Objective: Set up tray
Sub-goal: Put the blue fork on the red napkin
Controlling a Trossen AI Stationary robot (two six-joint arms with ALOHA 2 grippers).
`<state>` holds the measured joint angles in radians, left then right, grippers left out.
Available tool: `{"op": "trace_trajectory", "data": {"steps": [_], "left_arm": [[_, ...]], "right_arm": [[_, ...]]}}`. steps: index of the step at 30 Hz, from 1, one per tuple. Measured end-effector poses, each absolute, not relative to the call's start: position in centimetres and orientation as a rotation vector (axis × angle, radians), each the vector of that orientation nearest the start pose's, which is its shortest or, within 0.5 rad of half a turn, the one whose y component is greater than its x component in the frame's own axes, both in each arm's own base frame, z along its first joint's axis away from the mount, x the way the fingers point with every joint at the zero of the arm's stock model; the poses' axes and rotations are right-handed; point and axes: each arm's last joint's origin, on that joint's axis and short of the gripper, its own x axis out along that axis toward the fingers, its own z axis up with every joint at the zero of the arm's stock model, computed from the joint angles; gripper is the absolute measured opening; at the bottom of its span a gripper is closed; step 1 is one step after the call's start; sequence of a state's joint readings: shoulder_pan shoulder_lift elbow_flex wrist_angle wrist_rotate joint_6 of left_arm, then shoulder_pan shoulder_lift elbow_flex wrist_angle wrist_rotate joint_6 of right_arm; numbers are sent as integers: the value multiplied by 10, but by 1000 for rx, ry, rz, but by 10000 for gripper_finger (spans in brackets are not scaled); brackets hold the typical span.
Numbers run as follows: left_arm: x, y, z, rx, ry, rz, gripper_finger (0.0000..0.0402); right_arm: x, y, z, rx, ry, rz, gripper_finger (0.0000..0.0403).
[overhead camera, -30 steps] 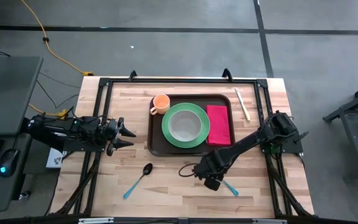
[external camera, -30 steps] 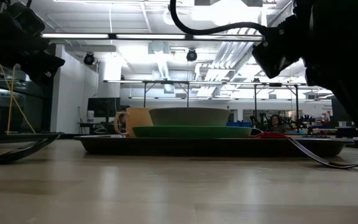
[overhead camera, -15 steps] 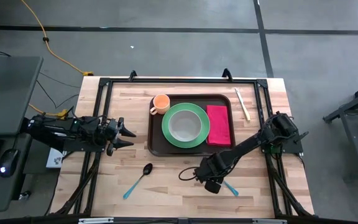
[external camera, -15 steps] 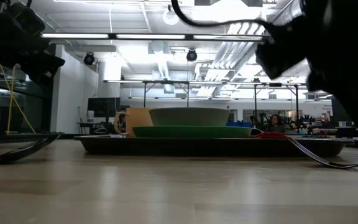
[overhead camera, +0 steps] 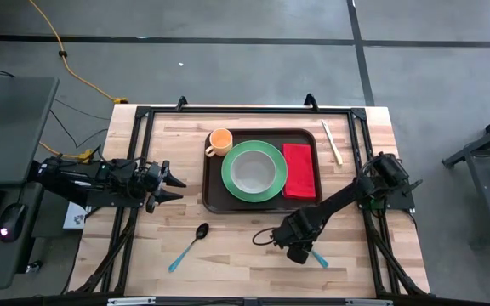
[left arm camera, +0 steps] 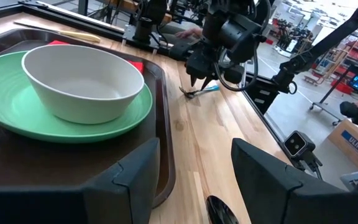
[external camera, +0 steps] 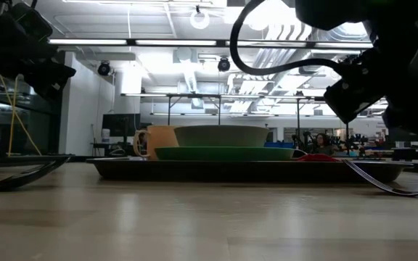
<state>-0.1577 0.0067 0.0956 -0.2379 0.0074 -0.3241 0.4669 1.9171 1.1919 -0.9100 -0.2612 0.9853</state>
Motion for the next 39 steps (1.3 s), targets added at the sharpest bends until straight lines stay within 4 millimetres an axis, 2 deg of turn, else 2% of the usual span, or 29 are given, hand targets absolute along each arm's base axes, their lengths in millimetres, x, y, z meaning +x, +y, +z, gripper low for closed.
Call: {"op": "trace_trajectory", "data": {"steps": [29, 39], "left_arm": [[89, -14, 172, -311, 174, -139, 230], [89, -14, 172, -307, 174, -139, 230]], "right_arm": [[294, 152, 146, 589, 1692, -236, 108], [299, 153, 139, 578, 1656, -254, 108]]}}
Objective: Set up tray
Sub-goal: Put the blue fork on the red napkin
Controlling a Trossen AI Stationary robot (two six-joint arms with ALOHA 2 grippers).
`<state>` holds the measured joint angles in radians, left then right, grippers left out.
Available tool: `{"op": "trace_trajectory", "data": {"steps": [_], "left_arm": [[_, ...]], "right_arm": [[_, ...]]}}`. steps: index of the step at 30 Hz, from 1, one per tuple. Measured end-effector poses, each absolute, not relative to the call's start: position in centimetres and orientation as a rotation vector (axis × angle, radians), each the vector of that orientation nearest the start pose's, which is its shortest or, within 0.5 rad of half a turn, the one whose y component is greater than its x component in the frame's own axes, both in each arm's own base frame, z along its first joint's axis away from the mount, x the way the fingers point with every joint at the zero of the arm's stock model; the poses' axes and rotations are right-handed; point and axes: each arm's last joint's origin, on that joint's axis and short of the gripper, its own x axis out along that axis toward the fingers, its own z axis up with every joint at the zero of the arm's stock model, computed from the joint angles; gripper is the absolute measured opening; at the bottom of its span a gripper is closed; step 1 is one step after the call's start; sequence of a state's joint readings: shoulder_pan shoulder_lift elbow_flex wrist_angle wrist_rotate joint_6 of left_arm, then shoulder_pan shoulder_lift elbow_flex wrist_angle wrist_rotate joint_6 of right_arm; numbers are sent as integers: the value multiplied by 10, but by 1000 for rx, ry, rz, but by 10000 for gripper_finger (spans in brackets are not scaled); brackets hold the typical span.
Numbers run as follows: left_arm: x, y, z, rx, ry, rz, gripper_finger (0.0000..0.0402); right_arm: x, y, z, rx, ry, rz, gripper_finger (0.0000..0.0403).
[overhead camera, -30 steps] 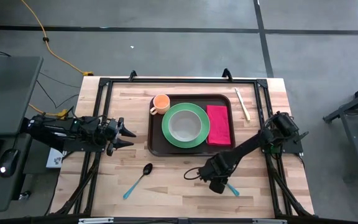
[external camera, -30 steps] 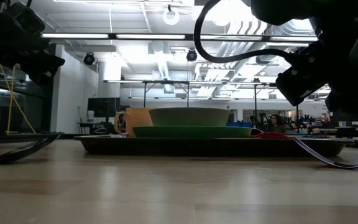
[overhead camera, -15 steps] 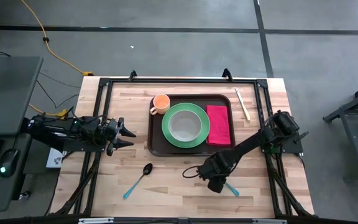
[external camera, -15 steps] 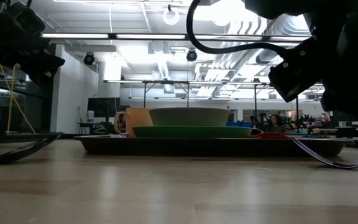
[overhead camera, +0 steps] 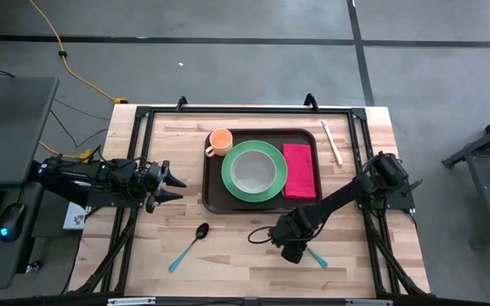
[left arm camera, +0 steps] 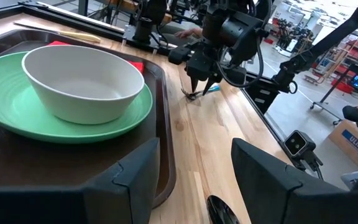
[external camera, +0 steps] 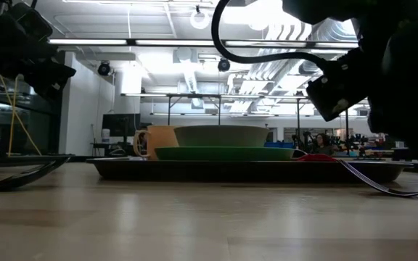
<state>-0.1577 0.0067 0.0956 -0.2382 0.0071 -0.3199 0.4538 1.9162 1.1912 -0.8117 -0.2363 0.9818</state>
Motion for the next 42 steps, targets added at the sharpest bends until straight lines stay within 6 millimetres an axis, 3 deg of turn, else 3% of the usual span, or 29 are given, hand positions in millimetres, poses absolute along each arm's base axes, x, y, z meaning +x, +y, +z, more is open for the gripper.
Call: {"op": "trace_trajectory", "data": {"steps": [14, 26, 42], "left_arm": [[89, -14, 172, -307, 176, -139, 230], [89, -14, 172, -307, 178, -138, 230], [89, -14, 172, -307, 179, -138, 230]], "right_arm": [[298, 154, 135, 570, 1658, -308, 103], [295, 156, 133, 548, 1642, -354, 5], [293, 156, 136, 578, 1679, -351, 3]]}}
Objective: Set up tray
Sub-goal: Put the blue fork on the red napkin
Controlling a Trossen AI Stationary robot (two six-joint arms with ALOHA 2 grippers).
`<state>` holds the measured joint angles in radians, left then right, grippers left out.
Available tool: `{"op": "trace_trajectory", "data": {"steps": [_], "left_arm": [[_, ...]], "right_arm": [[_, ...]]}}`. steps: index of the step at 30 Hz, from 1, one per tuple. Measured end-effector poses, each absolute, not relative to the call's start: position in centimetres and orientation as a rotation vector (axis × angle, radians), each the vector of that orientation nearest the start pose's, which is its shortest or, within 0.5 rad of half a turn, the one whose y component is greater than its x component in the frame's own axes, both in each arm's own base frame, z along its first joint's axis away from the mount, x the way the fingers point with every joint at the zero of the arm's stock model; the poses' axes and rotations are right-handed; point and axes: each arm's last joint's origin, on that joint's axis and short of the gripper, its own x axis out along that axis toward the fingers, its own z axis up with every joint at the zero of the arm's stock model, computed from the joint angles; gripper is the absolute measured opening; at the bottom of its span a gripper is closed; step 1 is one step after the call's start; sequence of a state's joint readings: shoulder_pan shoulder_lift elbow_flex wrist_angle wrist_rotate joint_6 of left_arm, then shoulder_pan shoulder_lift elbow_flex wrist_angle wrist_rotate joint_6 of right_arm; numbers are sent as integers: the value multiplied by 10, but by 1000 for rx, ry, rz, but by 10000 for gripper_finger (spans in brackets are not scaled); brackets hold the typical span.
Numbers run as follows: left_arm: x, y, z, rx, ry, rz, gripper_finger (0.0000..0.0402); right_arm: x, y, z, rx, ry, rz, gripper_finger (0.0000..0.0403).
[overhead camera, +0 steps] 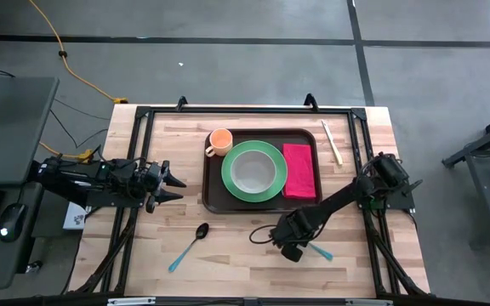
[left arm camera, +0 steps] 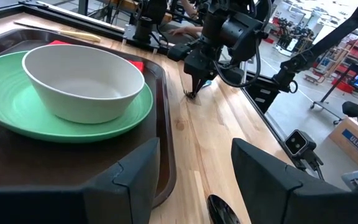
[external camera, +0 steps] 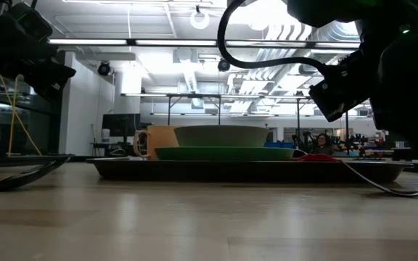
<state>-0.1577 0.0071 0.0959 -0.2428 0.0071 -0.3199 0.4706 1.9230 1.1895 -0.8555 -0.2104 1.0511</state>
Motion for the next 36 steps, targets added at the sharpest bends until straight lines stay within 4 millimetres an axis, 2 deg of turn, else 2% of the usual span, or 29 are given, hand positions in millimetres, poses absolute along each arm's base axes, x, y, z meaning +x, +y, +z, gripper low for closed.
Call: {"op": "trace_trajectory", "data": {"steps": [17, 36], "left_arm": [[89, -14, 172, -306, 181, -138, 230], [89, -14, 171, -279, 193, -138, 230]], "right_arm": [[286, 156, 163, 702, 1686, -295, 1], [269, 144, 210, 830, 1614, -355, 0]]}}
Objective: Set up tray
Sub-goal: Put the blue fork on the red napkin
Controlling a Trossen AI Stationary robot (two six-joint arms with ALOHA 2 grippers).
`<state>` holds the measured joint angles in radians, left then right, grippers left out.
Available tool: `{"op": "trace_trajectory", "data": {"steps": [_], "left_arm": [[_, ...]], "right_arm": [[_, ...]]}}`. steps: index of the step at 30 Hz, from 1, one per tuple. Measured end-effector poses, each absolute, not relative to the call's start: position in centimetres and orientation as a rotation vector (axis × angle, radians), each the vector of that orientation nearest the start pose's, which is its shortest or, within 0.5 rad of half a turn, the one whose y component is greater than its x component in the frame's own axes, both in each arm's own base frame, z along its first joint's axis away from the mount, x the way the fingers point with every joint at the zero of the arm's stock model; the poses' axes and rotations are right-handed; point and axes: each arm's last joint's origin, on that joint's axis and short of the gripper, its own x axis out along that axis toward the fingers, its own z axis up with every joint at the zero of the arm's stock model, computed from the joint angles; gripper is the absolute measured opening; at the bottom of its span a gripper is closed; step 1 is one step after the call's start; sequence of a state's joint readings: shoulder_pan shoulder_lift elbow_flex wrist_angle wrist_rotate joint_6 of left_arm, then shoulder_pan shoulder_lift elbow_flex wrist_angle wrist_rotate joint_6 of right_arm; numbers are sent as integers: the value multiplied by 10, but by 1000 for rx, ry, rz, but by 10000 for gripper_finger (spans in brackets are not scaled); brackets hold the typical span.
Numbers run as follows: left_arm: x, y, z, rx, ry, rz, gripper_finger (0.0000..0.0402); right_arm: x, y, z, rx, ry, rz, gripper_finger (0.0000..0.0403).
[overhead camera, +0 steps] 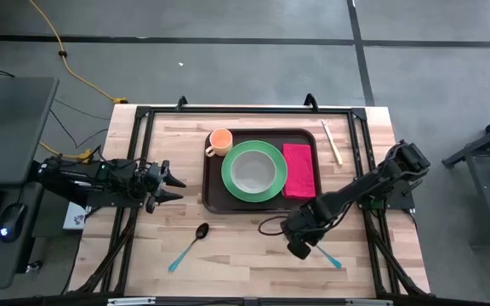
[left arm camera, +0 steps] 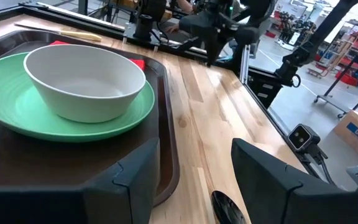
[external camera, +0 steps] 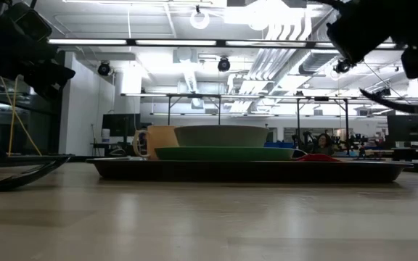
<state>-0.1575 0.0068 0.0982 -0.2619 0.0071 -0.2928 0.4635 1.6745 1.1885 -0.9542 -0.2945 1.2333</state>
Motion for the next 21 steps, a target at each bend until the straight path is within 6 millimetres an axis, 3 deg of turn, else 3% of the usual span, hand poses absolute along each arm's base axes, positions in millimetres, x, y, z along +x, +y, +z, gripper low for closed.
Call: {"op": "trace_trajectory", "data": {"steps": [7, 21], "left_arm": [[89, -14, 171, -279, 194, -138, 230], [89, -14, 171, -278, 195, -138, 230]], "right_arm": [[267, 123, 231, 889, 1520, -394, 0], [262, 57, 258, 952, 1364, -571, 0]]}}
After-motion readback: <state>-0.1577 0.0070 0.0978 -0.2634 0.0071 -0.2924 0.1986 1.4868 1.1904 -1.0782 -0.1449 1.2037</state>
